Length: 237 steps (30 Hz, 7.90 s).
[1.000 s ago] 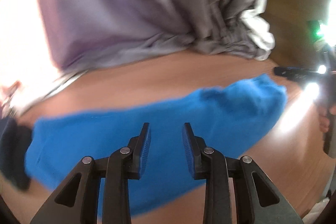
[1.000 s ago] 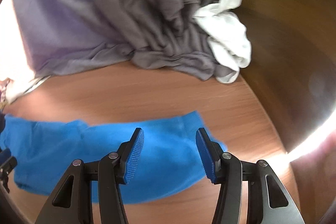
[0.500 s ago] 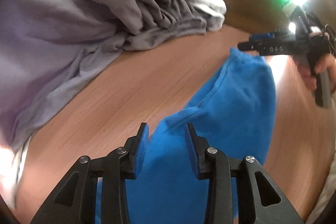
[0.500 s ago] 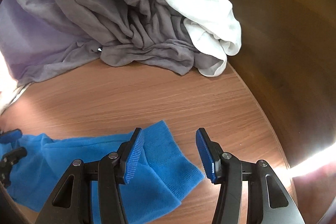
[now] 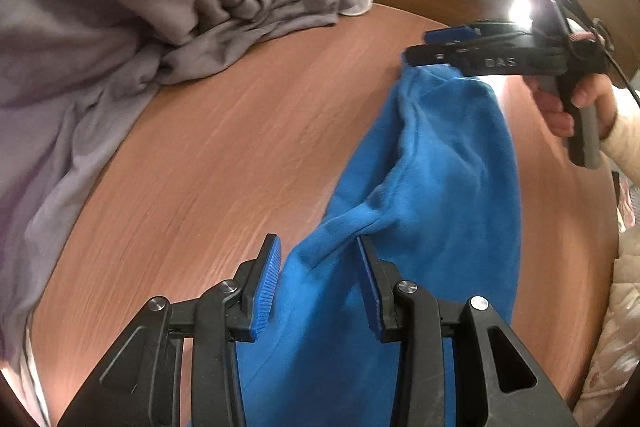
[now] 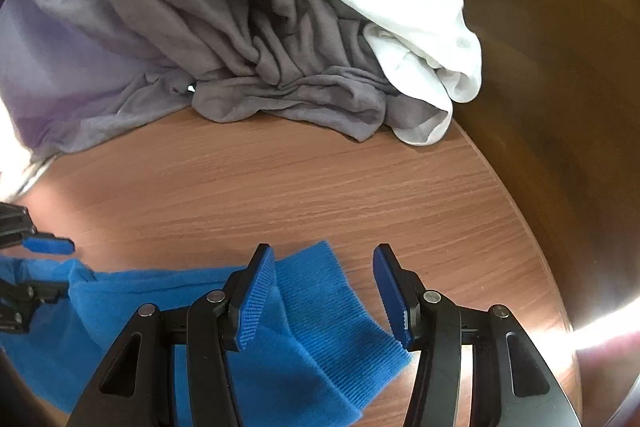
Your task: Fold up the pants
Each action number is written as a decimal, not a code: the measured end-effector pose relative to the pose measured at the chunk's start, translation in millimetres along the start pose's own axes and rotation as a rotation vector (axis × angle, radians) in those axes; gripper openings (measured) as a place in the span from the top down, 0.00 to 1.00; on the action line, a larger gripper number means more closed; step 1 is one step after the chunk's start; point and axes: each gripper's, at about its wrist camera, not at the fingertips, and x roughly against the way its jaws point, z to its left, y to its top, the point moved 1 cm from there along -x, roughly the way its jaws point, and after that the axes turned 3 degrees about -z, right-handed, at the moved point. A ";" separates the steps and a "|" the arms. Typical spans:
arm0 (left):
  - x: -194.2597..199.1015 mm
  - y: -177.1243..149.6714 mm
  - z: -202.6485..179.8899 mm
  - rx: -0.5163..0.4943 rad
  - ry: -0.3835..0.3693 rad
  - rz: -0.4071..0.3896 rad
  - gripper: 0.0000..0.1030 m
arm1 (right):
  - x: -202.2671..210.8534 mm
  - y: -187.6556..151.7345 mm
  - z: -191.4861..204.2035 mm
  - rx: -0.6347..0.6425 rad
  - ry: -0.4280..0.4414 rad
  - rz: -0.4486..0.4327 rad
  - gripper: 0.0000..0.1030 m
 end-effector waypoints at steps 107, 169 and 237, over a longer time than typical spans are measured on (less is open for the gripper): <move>-58.9 59.3 -7.4 -0.011 -0.301 0.073 0.82 | 65.0 -54.7 -5.5 -0.261 -0.091 -0.006 0.83; 254.3 -250.4 53.9 0.313 0.300 -0.112 0.49 | 205.0 -105.2 262.7 -0.064 0.142 -0.148 0.55; 158.8 -313.8 195.6 0.595 -0.002 0.468 0.64 | 49.2 -86.1 430.9 0.000 0.180 0.110 0.55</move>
